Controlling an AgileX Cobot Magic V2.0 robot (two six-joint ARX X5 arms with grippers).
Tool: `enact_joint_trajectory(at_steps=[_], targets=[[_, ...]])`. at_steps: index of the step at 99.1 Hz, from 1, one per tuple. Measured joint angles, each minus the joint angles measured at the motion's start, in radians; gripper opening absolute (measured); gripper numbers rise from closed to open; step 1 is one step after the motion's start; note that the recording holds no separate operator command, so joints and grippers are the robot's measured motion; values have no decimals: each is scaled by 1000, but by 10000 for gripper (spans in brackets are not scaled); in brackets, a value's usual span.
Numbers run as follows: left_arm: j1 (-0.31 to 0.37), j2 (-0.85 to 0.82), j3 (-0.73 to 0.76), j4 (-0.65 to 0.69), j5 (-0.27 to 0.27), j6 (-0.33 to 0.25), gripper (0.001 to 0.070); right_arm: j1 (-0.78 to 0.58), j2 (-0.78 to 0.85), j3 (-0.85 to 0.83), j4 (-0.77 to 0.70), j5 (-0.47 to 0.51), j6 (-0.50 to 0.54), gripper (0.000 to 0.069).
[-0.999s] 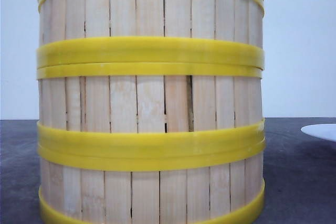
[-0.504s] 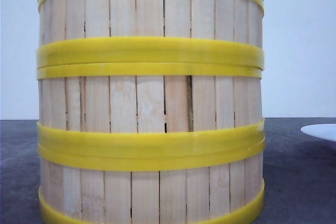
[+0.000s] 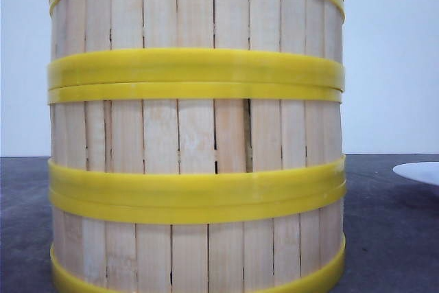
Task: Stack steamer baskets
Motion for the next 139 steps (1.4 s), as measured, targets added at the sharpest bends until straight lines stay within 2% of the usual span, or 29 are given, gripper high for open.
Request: enact_joint_trajectory(at_steps=[12, 23, 51, 67, 109, 139], targets=[[0, 0, 0, 0, 0, 0, 26, -132, -75, -174, 127, -106, -18, 5], [0, 0, 0, 0, 0, 0, 26, -192, -161, -354, 233, -177, -18, 5], [0, 0, 0, 0, 0, 0, 26, -218, -407, -816, 443, -211, -8, 5], [0, 0, 0, 0, 0, 0, 26, -218, -500, -995, 527, -211, 21, 5], [0, 0, 0, 0, 0, 0, 26, -218, -578, -1179, 663, -211, 44, 5], [0, 0, 0, 0, 0, 0, 26, -218, -649, -1189, 636, -206, 43, 5]])
